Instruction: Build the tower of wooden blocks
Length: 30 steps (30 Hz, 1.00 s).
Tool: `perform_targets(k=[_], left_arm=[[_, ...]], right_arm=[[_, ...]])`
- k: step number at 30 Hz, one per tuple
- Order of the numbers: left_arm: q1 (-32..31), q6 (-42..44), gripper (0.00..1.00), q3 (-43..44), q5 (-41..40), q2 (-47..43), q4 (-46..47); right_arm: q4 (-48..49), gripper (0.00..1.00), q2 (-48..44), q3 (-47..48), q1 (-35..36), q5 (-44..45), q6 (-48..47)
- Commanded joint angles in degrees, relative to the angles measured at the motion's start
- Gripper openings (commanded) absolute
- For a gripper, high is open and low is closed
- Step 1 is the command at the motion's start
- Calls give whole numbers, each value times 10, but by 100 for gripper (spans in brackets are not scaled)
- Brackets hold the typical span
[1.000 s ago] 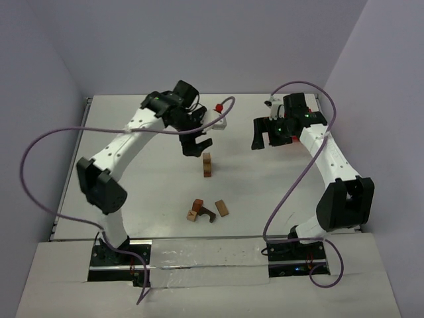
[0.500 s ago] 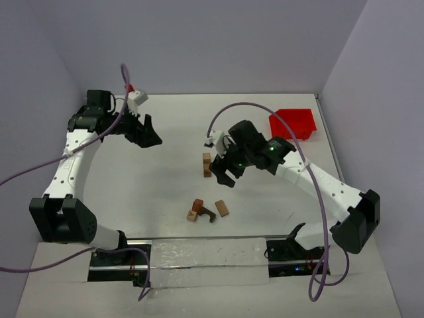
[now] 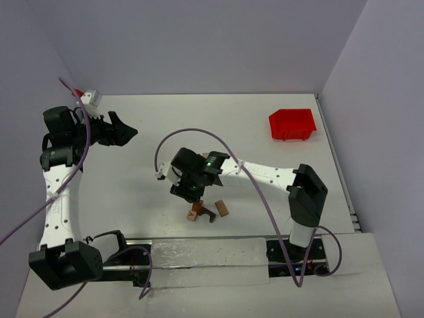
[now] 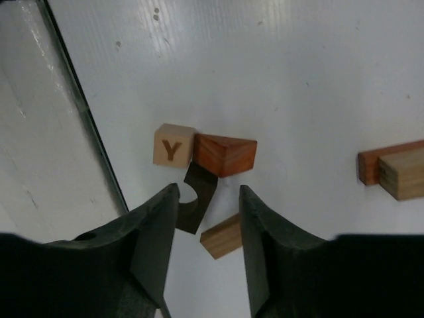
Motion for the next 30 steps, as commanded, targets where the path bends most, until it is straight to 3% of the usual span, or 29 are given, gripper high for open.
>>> perform_targets(k=[1,4,11,20,30], left_arm=[[0,-35,99,-14,-76,-30,57],[1,-53,99,-24,-113,-48,73],[2,-54,99,-13,-100,-35,61],[2,-55,99,-4,-97,-27,64],[2,-53,99,0,-99,-24,64]], right_arm=[[-12,43,42,52,20,-6,53],[-21,42,76,64,36,-5,85],[-29,45,105,67,42,12,108],[-22,60,122,46,42,11,117],[-18,58,133,30,42,-7,121]])
